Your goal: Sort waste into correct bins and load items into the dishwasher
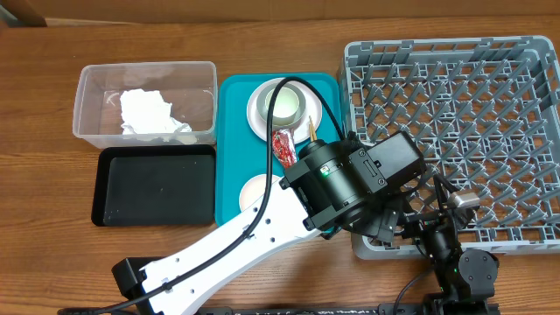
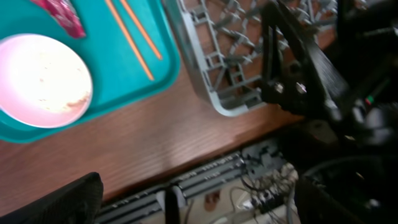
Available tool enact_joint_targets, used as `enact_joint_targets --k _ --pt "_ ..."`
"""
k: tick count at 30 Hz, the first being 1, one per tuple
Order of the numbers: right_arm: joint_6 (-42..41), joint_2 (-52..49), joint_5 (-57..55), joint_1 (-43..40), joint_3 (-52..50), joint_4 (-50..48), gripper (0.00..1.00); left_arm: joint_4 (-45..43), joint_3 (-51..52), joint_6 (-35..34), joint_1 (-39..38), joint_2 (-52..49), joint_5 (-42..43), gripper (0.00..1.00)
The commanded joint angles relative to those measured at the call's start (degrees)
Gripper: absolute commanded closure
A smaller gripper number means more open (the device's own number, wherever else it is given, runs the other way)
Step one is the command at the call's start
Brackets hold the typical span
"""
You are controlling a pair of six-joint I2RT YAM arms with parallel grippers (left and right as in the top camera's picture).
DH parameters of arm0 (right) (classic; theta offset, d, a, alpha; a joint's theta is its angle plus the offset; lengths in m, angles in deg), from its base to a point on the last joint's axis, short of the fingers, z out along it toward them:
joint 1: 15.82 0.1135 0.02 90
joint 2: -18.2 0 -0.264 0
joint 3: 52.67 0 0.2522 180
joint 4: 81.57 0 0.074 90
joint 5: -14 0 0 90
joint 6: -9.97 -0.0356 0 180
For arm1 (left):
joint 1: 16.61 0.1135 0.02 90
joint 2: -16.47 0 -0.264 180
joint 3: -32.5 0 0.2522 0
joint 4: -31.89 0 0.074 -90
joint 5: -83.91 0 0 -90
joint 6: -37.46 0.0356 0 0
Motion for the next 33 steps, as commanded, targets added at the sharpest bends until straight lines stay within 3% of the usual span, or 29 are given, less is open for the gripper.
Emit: enact_joint_targets --k 1,10,11,12,14,16,17,19,21,22,23,24,25,28,33 --pt "0.0 0.7 -0.5 -0.3 -0.6 -0.3 0.00 -0.5 0.0 -0.8 0.2 -0.7 3.4 0.00" --pt "0.0 0.7 -0.5 -0.3 -0.6 -0.3 0.00 -0.1 0.0 -1.4 0.5 -0.7 -11.4 0.00" --pt "0.0 0.7 -0.5 -0.3 -0.6 -0.3 0.00 0.1 0.1 -3.8 1.0 -0.7 -15.0 0.07" --pt "0.0 0.7 -0.5 -0.3 -0.6 -0.3 0.00 0.5 0.2 -6.6 1.6 -0.8 -18.1 0.24" --pt "0.0 0.7 -0.5 -0.3 -0.6 -0.3 0.00 1.3 0.7 -12.3 3.4 -1.0 -22.4 0.68" --pt "0.0 0.7 -0.5 -0.3 -0.6 -0.3 0.00 1.5 1.3 -14.8 6.1 -1.5 -23.5 0.85" --pt "0.0 0.7 -0.5 -0.3 -0.6 -0.3 0.00 1.4 1.4 -14.8 7.1 -1.8 -23.3 0.87" --pt "0.0 0.7 -0.5 -0.3 -0.6 -0.3 0.00 1.5 1.8 -15.2 9.5 -3.1 -23.1 0.86" --pt "0.0 0.7 -0.5 -0.3 -0.6 -0.3 0.00 1.4 2.2 -15.4 11.5 -4.8 -23.1 0.71" --pt "0.0 0.7 -0.5 -0.3 -0.6 -0.3 0.00 1.1 2.3 -15.4 12.5 -6.0 -23.1 0.57" --pt "0.0 0.7 -0.5 -0.3 -0.6 -0.3 0.00 0.9 2.4 -15.4 13.2 -7.1 -23.1 0.34" --pt "0.0 0.7 -0.5 -0.3 -0.6 -0.3 0.00 0.8 2.4 -15.3 13.8 -8.4 -23.1 0.21" --pt "0.0 0.7 -0.5 -0.3 -0.6 -0.3 0.00 0.8 2.4 -15.1 14.2 -9.4 -23.1 0.16" --pt "0.0 0.7 -0.5 -0.3 -0.6 -0.3 0.00 0.7 2.4 -13.8 15.5 -13.1 -22.9 0.13" --pt "0.0 0.7 -0.5 -0.3 -0.6 -0.3 0.00 0.0 2.4 -13.4 17.0 -19.3 -21.5 0.24"
